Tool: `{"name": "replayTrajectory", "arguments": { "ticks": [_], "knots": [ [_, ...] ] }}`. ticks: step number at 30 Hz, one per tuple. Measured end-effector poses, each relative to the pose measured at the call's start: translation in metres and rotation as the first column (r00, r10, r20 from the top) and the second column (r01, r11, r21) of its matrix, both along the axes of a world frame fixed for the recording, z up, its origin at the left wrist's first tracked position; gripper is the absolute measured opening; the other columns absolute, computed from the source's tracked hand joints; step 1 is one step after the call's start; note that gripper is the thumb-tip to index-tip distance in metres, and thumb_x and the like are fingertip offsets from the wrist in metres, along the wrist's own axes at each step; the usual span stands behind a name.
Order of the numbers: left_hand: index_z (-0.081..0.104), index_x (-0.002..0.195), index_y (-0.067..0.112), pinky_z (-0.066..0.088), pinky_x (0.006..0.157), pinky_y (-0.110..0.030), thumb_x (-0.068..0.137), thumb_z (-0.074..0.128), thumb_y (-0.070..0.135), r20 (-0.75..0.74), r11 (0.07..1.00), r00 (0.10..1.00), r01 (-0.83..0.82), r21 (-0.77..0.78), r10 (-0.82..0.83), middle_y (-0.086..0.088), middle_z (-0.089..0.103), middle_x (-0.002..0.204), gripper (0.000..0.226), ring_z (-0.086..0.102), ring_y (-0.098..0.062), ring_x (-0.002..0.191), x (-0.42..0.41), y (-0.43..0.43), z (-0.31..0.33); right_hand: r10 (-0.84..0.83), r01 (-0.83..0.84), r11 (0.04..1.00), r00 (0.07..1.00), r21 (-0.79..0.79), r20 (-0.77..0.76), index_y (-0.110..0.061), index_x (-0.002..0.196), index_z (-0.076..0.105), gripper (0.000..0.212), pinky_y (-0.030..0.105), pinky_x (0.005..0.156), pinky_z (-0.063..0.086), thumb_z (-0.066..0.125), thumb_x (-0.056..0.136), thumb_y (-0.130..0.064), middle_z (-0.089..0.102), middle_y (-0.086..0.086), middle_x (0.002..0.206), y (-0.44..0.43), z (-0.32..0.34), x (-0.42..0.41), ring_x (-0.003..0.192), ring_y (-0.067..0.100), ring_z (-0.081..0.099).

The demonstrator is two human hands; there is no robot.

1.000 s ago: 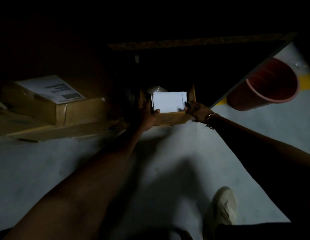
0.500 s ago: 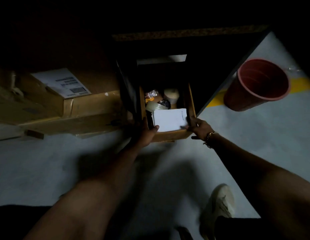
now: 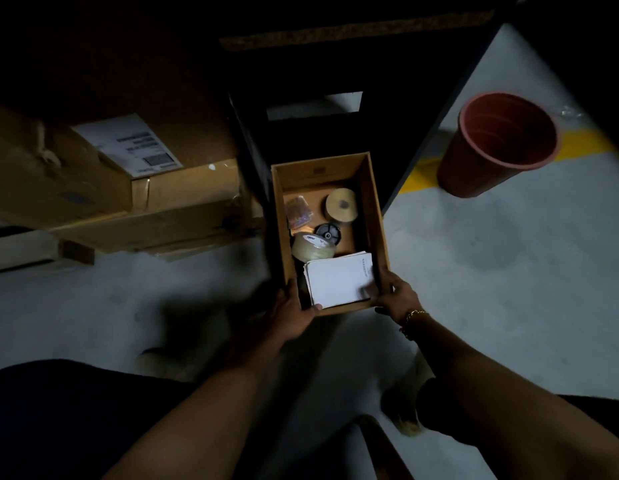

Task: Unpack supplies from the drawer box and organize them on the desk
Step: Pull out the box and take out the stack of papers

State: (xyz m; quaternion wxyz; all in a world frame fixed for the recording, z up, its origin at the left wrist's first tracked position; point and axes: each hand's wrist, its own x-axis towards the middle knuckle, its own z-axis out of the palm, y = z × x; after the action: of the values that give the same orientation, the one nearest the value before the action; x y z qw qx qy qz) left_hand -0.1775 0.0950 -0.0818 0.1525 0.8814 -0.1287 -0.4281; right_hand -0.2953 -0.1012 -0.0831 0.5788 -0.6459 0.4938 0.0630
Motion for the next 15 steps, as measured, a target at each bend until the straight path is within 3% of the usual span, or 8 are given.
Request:
{"name": "replayTrajectory", "arguments": {
  "ticks": [4,6,8,10,13,15],
  "knots": [
    [0.006,0.155,0.023,0.027,0.115,-0.044,0.087,0.058,0.055,-0.044,0.999,0.999,0.031,0.017,-0.03,-0.018,0.018,0.159,0.091,0.024,-0.037,0.144,0.004,0.004,-0.008,0.078,-0.078,0.997,0.996,0.001,-0.051,-0.025,0.145,0.043,0.077,0.048,0.089,0.056,0.076,0.077,-0.01,0.052,0.005,0.136,-0.008,-0.011,-0.005,0.106,0.029,0.059],
    [0.025,0.15,0.024,0.032,0.109,-0.044,0.085,0.058,0.052,0.178,0.991,0.977,0.1,0.09,-0.115,-0.015,0.031,0.151,0.078,0.033,-0.038,0.137,0.006,-0.002,-0.007,0.174,-0.177,0.984,0.979,-0.017,-0.104,-0.029,0.145,0.042,0.082,0.047,0.099,0.05,0.078,0.071,-0.023,0.049,0.005,0.144,-0.013,-0.012,-0.006,0.122,0.032,0.053],
    [0.044,0.135,0.023,0.037,0.101,-0.043,0.081,0.057,0.047,0.484,0.977,0.85,0.163,0.135,-0.209,-0.011,0.042,0.14,0.06,0.04,-0.034,0.126,0.009,-0.015,-0.002,0.239,-0.246,0.969,0.961,-0.032,-0.138,-0.03,0.147,0.039,0.091,0.039,0.104,0.043,0.072,0.062,-0.039,0.047,0.004,0.147,-0.013,-0.014,-0.007,0.129,0.03,0.049],
    [0.05,0.126,0.024,0.036,0.099,-0.043,0.079,0.057,0.046,0.608,0.957,0.743,0.264,0.119,-0.28,-0.007,0.043,0.139,0.053,0.04,-0.032,0.125,0.013,-0.036,-0.001,0.282,-0.296,0.952,0.946,-0.072,-0.162,-0.032,0.148,0.034,0.093,0.036,0.108,0.039,0.067,0.062,-0.044,0.044,0.0,0.149,-0.012,-0.015,-0.008,0.132,0.028,0.046],
    [0.049,0.132,0.03,0.03,0.103,-0.044,0.078,0.057,0.043,0.579,0.875,0.691,0.476,0.084,-0.432,-0.003,0.038,0.145,0.056,0.035,-0.03,0.133,0.02,-0.071,-0.007,0.35,-0.385,0.91,0.913,-0.156,-0.212,-0.039,0.15,0.026,0.082,0.04,0.108,0.04,0.066,0.079,-0.041,0.039,-0.002,0.153,-0.014,-0.023,-0.012,0.132,0.031,0.046],
    [0.037,0.143,0.036,0.024,0.111,-0.045,0.081,0.057,0.037,0.415,0.835,0.752,0.549,0.034,-0.511,-0.003,0.027,0.154,0.065,0.026,-0.029,0.141,0.028,-0.091,-0.015,0.384,-0.428,0.885,0.894,-0.183,-0.233,-0.042,0.15,0.022,0.079,0.039,0.107,0.038,0.064,0.083,-0.04,0.036,-0.005,0.155,-0.017,-0.028,-0.014,0.133,0.031,0.045]
  ]
}}
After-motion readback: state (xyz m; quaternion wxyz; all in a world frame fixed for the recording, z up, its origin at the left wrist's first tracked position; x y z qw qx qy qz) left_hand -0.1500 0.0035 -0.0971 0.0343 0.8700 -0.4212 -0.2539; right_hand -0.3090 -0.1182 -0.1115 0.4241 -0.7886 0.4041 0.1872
